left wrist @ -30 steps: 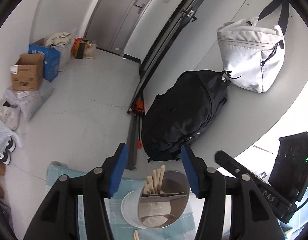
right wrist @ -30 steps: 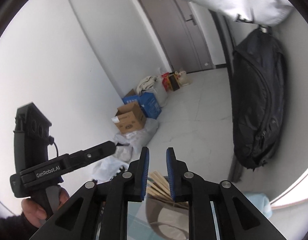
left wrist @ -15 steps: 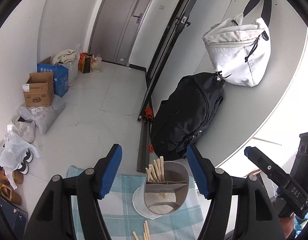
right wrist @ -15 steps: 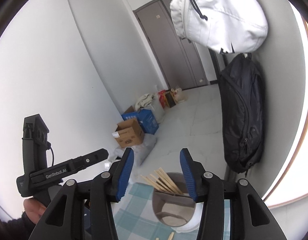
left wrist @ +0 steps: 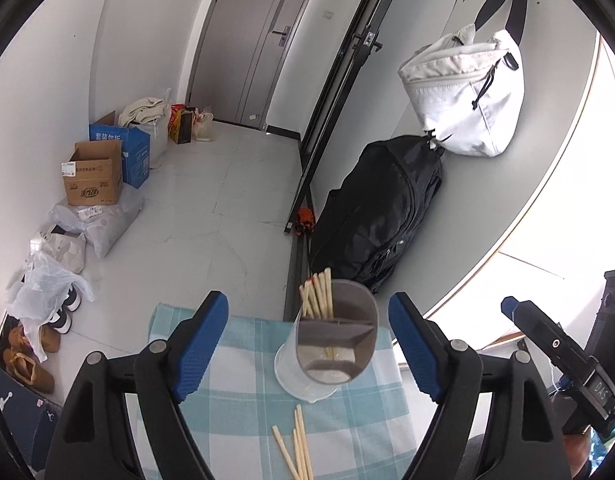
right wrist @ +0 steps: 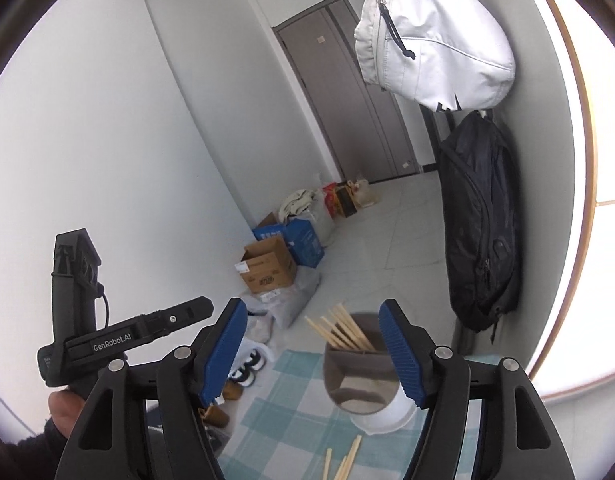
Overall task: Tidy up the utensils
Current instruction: 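Withdraw both open tools from the holder toward the chopstick pile, then lower the left tool onto the chopstick pile and close on one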
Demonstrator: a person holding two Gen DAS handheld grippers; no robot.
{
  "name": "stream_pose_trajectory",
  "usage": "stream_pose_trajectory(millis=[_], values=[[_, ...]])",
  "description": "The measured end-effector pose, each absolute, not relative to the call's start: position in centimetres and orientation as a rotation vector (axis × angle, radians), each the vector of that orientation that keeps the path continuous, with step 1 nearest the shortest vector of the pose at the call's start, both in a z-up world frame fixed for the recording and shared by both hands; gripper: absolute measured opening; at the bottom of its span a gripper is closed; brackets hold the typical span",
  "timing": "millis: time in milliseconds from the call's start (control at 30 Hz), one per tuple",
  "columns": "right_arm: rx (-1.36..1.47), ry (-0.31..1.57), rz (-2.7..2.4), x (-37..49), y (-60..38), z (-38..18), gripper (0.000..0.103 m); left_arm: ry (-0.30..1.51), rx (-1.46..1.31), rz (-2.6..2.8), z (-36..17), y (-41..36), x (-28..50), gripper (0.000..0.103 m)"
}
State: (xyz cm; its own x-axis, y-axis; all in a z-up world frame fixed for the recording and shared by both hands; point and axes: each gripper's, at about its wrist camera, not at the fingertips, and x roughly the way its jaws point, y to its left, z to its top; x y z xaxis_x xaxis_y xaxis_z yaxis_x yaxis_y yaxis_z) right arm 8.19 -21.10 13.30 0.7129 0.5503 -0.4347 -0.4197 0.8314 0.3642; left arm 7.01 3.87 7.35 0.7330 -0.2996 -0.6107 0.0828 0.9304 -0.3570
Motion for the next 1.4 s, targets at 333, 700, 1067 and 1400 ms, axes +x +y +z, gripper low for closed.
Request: stream_pose_trajectory(millis=[333, 700, 1067, 1400], values=[[0.254, 0.590, 0.552, 5.6, -21.4, 7.2, 0.083, 0.821, -0.255, -0.119, 0.8, 3.5, 5.1, 0.080], [0.255, 0.643, 0.517, 4.4, -22.2, 2.0, 0.098, 1.080, -0.237, -0.081, -8.3, 2.1, 5.5, 0.080], [0.330, 0.681, 0.514, 4.7, -23.8, 0.7, 0.098, 1.255, -0.086, -0.013, -13.1, -1.0, 6.8, 0.080], [0.403, 0.716, 0.514, 5.3, -25.2, 0.2, 0.098, 1.308, -0.055, 0.018, -13.4, -2.1, 7.4, 0.045]])
